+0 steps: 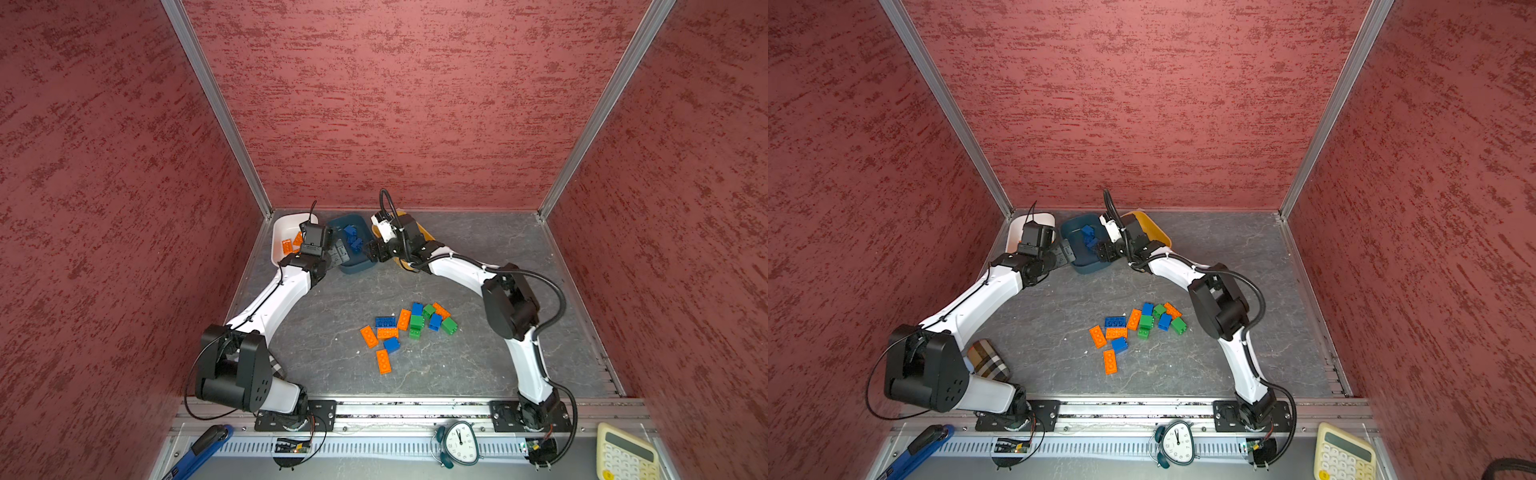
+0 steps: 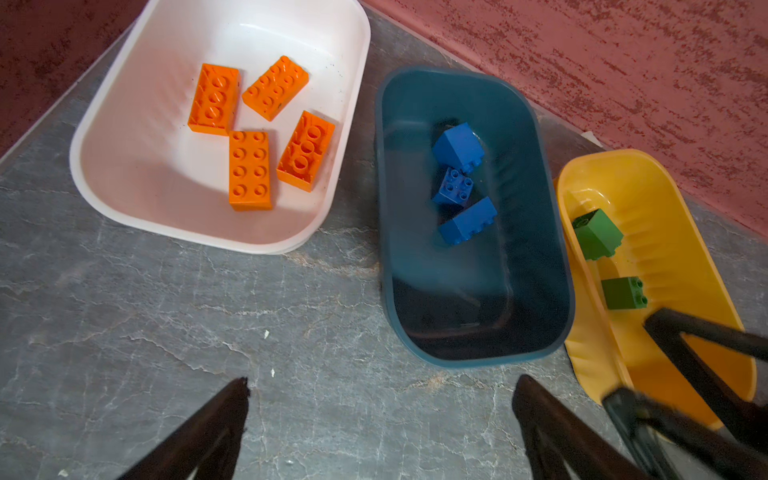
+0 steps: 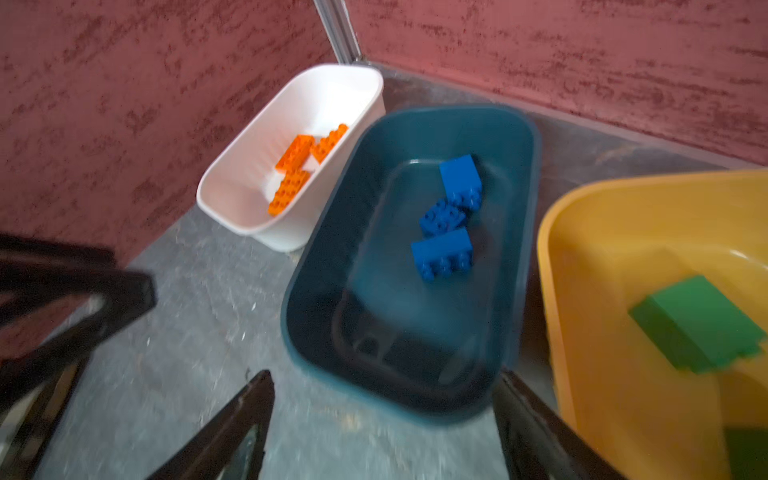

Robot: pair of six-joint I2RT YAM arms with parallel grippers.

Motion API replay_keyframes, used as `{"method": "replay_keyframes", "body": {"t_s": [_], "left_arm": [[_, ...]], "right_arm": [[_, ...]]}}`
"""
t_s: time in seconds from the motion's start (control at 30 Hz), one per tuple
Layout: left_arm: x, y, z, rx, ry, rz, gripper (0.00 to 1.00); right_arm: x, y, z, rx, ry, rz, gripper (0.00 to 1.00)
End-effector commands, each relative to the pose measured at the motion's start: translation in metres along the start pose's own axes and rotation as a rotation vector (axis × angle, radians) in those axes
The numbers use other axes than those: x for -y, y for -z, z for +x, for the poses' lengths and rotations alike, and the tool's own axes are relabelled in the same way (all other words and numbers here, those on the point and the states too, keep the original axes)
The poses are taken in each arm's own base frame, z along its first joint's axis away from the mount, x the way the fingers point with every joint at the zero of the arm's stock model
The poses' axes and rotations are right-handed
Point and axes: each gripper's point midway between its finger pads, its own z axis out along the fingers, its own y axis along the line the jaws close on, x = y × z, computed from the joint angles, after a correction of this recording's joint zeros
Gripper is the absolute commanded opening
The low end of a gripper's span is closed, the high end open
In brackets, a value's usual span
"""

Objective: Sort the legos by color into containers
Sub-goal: 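Carry blue brick into teal bin and open right gripper, then grasp a green brick at pile with right gripper while left gripper moves toward pile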

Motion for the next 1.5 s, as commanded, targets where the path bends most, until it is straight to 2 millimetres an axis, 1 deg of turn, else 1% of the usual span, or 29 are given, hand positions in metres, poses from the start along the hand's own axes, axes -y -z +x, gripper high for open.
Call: {"method": "replay_keyframes", "body": {"t_s": [0.0,0.03,0.13,0.27,0.37,0.47,0.53,0.6,0.7,0.73,0.8,0.87,0.9,1.03,1.13,1.17,1.23,1.33,1.47], "left_arm": [[0.014,-0.002,0.001,0.007,-0.011,0.025,0.99],[0.017,-0.003,0.001,0.007,-0.012,0.031,0.99],[0.029,-0.004,0.005,-0.003,0.003,0.045,0.99],[0.06,0.001,0.017,-0.01,-0.021,0.111,0.99],[0.08,0.005,0.028,-0.033,-0.024,0.158,0.99],[0.103,0.009,0.043,-0.06,-0.031,0.218,0.99],[0.112,0.008,0.051,-0.072,-0.041,0.232,1.0],[0.119,0.006,0.057,-0.081,-0.054,0.236,0.99],[0.123,0.004,0.06,-0.09,-0.067,0.229,0.99],[0.123,0.003,0.062,-0.094,-0.07,0.225,0.99],[0.123,0.004,0.062,-0.091,-0.072,0.225,1.0],[0.121,0.004,0.063,-0.089,-0.075,0.219,1.0],[0.12,0.004,0.063,-0.088,-0.075,0.217,0.99],[0.117,0.002,0.065,-0.09,-0.077,0.204,1.0],[0.117,0.003,0.064,-0.087,-0.078,0.203,1.0],[0.117,0.002,0.065,-0.087,-0.08,0.201,1.0],[0.116,0.002,0.065,-0.084,-0.08,0.197,0.99],[0.114,0.001,0.065,-0.083,-0.08,0.192,1.0],[0.114,0.0,0.067,-0.09,-0.085,0.188,0.99]], "right_arm": [[-0.003,0.052,0.008,-0.003,0.036,0.061,0.85],[0.003,0.063,0.021,-0.019,0.011,0.098,0.85],[0.024,0.107,0.063,-0.089,-0.108,0.234,0.85],[0.042,0.168,0.128,-0.216,-0.241,0.341,0.85],[0.047,0.208,0.17,-0.286,-0.339,0.368,0.84],[0.035,0.227,0.202,-0.371,-0.423,0.292,0.81],[0.03,0.231,0.219,-0.433,-0.449,0.275,0.78],[0.036,0.234,0.23,-0.476,-0.452,0.324,0.75],[0.047,0.236,0.239,-0.519,-0.404,0.399,0.73],[0.046,0.235,0.24,-0.533,-0.396,0.399,0.72],[0.039,0.231,0.244,-0.558,-0.385,0.359,0.71],[0.032,0.225,0.245,-0.571,-0.373,0.325,0.72],[0.033,0.223,0.247,-0.573,-0.37,0.33,0.71],[0.039,0.211,0.246,-0.572,-0.357,0.356,0.71],[0.045,0.203,0.245,-0.578,-0.34,0.382,0.69],[0.048,0.2,0.248,-0.588,-0.337,0.398,0.68],[0.053,0.195,0.248,-0.576,-0.336,0.433,0.68],[0.055,0.186,0.245,-0.554,-0.335,0.435,0.68],[0.056,0.182,0.246,-0.548,-0.337,0.442,0.67]]}}
